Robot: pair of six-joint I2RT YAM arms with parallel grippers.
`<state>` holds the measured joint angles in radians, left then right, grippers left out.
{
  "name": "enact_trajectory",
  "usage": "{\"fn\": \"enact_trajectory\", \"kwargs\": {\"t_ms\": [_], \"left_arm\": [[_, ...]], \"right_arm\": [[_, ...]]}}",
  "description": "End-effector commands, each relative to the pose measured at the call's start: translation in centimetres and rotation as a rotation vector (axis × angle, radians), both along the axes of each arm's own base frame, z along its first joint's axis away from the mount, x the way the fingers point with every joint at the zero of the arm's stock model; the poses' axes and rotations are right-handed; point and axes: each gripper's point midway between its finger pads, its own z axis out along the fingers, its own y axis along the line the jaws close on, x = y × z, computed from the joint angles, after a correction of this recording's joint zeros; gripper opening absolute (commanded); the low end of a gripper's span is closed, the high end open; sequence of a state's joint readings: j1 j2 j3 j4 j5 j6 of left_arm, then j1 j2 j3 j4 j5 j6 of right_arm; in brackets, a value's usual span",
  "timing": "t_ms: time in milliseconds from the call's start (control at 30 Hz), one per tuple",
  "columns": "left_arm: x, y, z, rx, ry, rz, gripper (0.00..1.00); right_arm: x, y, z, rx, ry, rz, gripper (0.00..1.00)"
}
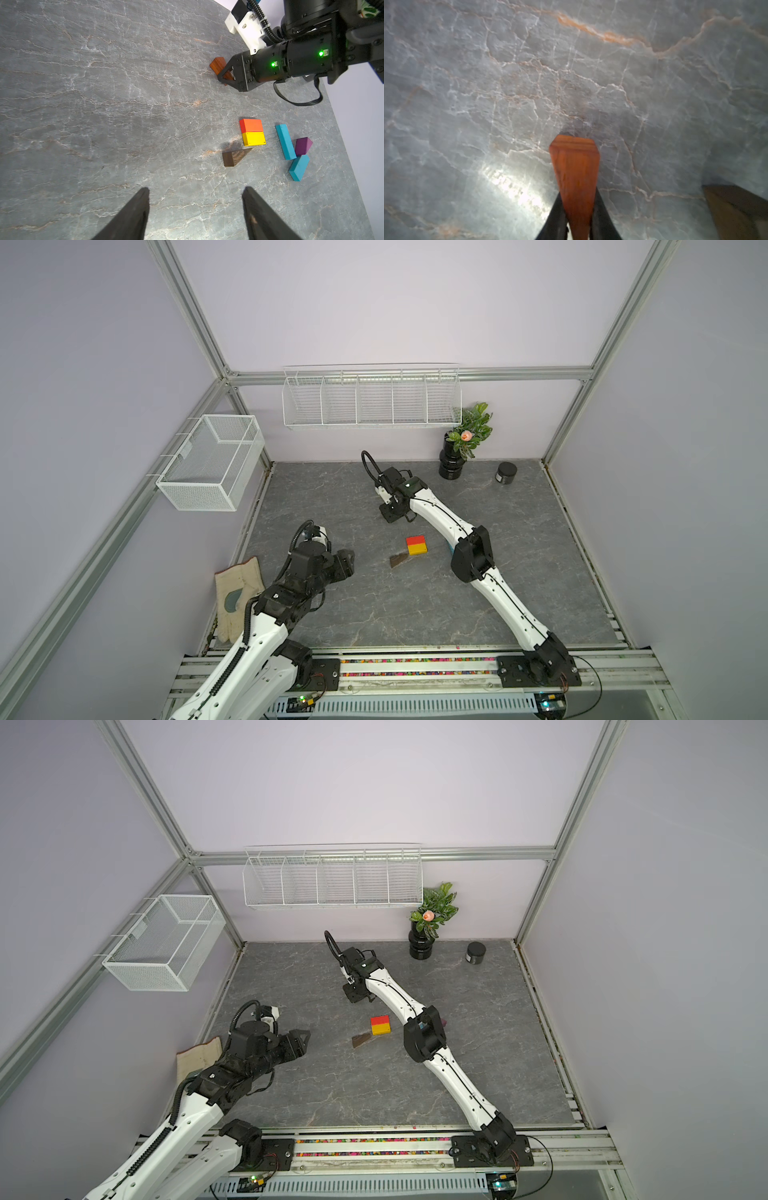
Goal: Assemble a small pinwheel with building blocks
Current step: Pick up the building block from the center of the board, then assemble the building block at the center of the board.
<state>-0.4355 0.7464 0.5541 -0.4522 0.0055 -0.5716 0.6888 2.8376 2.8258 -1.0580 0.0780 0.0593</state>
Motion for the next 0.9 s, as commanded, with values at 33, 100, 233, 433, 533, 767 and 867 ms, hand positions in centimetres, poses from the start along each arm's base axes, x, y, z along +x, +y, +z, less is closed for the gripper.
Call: {"fn": "enact_trajectory", "kwargs": {"t_ms": [33, 100, 233, 433, 533, 767, 867], "left_arm": [[0.1, -0.1, -0.2, -0.012, 0.003, -0.001, 0.73], [0.0, -0.1, -0.2, -0.016, 0.007, -0.003, 0.73], [-0.2, -0.4, -0.4, -0.024, 0.014, -0.013, 0.73], [-0.3, -0.4, -0.6, -0.039, 0.024, -0.008, 0.74], [-0.4, -0.4, -0.8, -0.043, 0.024, -0.005, 0.74], [-0.5, -0.5, -1.2, -0.051, 0.036, -0.005, 0.75], [-0.5, -0.5, -1.3, -0.054, 0.038, -0.004, 0.75]], "right_arm": [[-0.8, -0.8, 0.7, -0.025, 0.027, 0.011, 0.12], [-1.3, -1.2, 0.7, -0.049, 0.038, 0.025, 0.12], [-2.6, -1.6, 0.8, -0.090, 0.057, 0.067, 0.11], [-3.9, -2.1, 1.2, -0.054, 0.030, 0.060, 0.12], [-4.5, -2.5, 1.4, -0.028, 0.022, 0.054, 0.13], [-5.6, -2.5, 0.6, -0.013, 0.054, 0.054, 0.13], [-6.1, -2.3, 0.4, -0.010, 0.054, 0.063, 0.14]]}}
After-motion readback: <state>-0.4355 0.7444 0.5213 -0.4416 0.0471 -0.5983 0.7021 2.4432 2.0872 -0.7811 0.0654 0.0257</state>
